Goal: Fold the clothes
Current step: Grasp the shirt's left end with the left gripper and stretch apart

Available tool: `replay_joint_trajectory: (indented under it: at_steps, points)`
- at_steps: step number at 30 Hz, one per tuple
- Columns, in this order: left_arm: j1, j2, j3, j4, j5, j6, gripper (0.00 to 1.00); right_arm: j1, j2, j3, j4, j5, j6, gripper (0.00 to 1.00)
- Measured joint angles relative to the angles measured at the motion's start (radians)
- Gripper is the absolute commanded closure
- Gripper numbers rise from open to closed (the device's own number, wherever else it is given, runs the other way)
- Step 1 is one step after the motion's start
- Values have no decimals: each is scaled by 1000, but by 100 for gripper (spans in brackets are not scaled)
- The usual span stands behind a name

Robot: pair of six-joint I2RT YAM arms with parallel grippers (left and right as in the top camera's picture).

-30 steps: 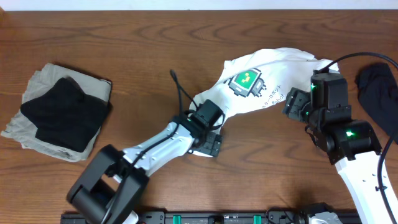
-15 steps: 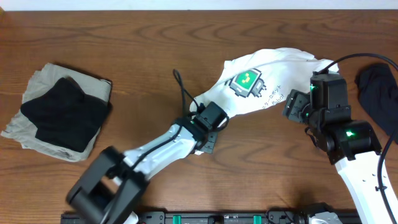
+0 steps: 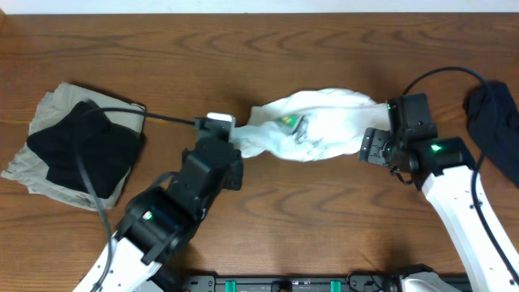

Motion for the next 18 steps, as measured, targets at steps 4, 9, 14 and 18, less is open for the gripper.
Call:
replay_joint_trajectory:
  at_steps: [4, 9, 14, 18]
  points:
    - [3, -38, 0, -1, -41, 2, 94, 0, 68, -19, 27, -35, -46, 17]
    - [4, -40, 0, -4, -67, 2, 94, 0, 149, -116, 175, -121, -109, 15]
    - [4, -40, 0, -16, -79, 2, 94, 0, 190, -212, 319, -195, -142, 15]
    - [4, -40, 0, -19, -79, 2, 94, 0, 193, -251, 413, -216, -154, 11]
